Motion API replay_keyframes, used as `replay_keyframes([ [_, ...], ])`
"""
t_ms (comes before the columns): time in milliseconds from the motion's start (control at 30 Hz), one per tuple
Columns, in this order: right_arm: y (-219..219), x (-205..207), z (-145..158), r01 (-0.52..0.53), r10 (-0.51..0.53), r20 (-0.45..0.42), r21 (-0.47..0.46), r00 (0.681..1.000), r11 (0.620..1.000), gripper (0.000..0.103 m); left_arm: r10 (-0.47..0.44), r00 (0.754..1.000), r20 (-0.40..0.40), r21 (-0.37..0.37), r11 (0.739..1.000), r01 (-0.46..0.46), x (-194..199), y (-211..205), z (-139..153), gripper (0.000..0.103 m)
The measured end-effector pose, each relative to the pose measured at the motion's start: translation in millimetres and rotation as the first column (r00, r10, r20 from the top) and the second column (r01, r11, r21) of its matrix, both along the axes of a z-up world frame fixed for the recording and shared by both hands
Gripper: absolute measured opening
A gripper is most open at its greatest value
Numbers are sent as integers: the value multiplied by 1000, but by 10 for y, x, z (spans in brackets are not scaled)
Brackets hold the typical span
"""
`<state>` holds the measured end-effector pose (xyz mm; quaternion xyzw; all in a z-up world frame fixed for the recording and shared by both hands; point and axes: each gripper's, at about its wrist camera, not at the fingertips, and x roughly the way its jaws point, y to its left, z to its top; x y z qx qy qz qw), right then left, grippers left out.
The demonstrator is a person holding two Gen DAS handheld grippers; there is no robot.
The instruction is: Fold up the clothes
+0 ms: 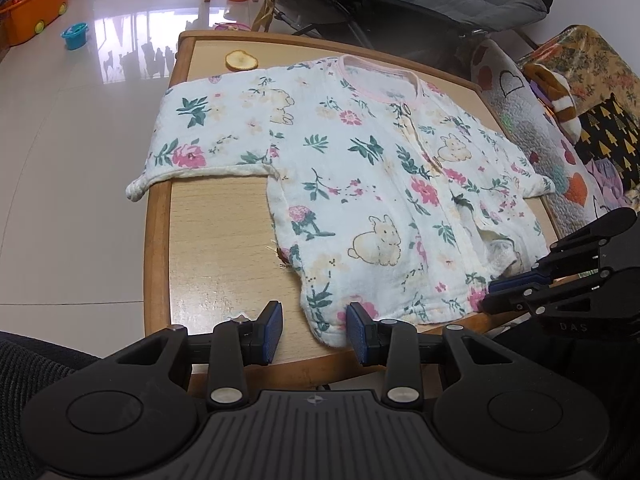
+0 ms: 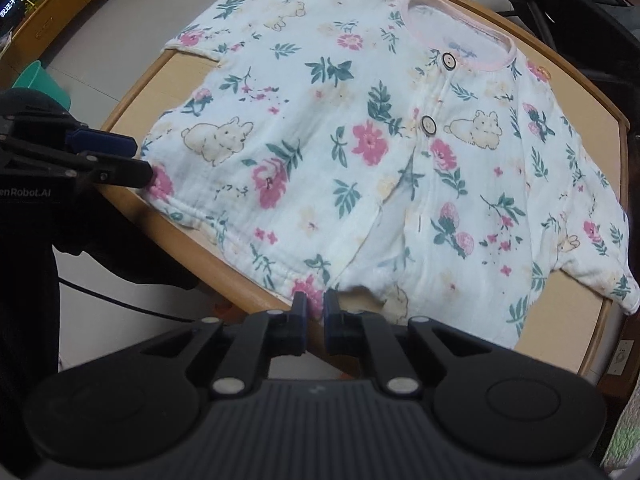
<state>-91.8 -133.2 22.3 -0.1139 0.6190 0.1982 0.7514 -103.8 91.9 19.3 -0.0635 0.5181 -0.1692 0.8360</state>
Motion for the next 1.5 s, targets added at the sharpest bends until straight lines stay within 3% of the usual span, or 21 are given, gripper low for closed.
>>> replay_keyframes([
  [467, 20, 46, -44, 29, -29, 6, -34, 1000, 999, 10, -3, 1000, -8, 11, 1000, 4, -9, -2, -25, 39],
  [667, 83, 32, -10, 0, 0, 2, -12, 1000, 1000, 1, -1, 1000, -8, 7, 1000, 1, -5, 4, -23, 39],
  [867, 99, 55, 138, 7, -8, 42, 42, 999, 999, 0, 3, 1000, -5, 3, 1000, -3, -8, 9, -20, 39],
  [1167, 87, 567, 250, 39, -48, 122, 79, 991, 996, 0, 8, 1000, 2, 8, 1000, -8, -18, 18, 1, 39],
  [1333, 36, 836, 220, 57, -64, 159, 47, 985, 997, 0, 17, 1000, 1, 16, 1000, -17, 0, 39, 0, 39],
  [1500, 1, 826, 30, 36, -32, 174, -16, 984, 999, 0, -3, 1000, -11, 37, 999, 3, 32, 8, -30, 39],
])
